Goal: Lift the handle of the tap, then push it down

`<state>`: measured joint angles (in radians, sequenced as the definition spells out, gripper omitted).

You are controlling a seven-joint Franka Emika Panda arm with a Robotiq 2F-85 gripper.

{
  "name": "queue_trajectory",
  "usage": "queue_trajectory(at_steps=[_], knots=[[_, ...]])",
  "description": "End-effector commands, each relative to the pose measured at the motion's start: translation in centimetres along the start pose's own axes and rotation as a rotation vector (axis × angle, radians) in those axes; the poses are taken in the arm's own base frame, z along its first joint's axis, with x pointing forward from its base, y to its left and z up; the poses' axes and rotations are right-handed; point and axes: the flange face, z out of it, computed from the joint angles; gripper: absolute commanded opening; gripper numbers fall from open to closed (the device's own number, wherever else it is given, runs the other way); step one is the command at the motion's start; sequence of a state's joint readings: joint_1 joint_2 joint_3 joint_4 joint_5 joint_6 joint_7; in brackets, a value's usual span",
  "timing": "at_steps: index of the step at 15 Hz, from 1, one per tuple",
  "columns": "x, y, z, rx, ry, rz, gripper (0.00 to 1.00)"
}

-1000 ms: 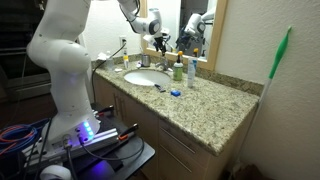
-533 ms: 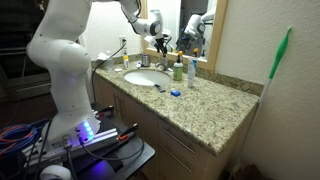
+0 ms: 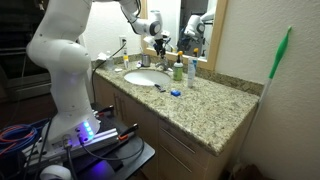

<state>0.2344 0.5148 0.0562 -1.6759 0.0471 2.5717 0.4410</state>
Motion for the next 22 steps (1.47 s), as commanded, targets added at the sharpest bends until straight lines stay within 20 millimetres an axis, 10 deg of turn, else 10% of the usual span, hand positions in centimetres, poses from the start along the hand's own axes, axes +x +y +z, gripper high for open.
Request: queue_trajectory(at_steps=[1, 6, 22], knots=[[-0.2, -0.1, 0.3, -0.005, -0.028, -0.009, 0.39], [-0.1, -0.6, 0.5, -0.009, -0.014, -0.013, 0.06], [0.4, 3.6, 4.0, -0.263, -0.245, 0.205, 0.07]])
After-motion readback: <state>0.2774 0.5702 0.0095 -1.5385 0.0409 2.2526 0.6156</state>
